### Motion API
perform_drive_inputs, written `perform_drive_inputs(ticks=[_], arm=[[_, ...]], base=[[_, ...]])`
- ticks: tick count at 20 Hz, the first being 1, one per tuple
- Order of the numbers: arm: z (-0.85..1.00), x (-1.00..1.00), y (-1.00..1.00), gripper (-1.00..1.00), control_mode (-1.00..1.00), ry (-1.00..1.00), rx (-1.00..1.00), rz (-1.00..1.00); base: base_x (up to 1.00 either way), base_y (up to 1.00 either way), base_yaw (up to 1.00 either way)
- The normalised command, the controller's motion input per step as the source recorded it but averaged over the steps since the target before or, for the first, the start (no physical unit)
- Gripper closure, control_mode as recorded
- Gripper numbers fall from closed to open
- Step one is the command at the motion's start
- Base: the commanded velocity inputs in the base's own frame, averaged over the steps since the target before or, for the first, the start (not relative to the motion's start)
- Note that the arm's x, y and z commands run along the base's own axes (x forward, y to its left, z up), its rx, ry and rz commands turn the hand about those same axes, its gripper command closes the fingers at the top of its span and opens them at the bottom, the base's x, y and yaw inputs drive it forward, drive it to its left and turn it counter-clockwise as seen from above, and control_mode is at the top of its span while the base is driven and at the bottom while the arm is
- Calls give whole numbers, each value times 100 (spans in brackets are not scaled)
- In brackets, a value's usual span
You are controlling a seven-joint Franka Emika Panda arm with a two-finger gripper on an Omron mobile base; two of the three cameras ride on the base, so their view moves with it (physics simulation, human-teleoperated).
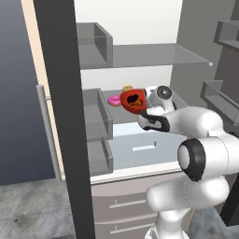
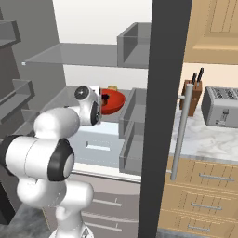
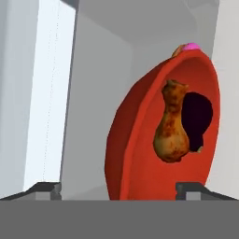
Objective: Pick the chicken drumstick and eggplant from their plates and place them in the bowl. Then put the bowl in the fridge.
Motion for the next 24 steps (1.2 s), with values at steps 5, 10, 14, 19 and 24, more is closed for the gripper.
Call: perform_drive_inputs(ticks=[5, 10, 14, 19, 24], arm=[[30, -60, 0, -100, -100, -1, 0, 0], [48, -64, 0, -100, -100, 0, 0, 15], [41, -70, 2, -100, -100, 0, -2, 13], [27, -75, 11, -100, -100, 1, -13, 8], [15, -78, 11, -100, -100, 0, -22, 6]], base=[[0, 0, 0], [0, 0, 0], [0, 0, 0], [0, 0, 0], [0, 0, 0]])
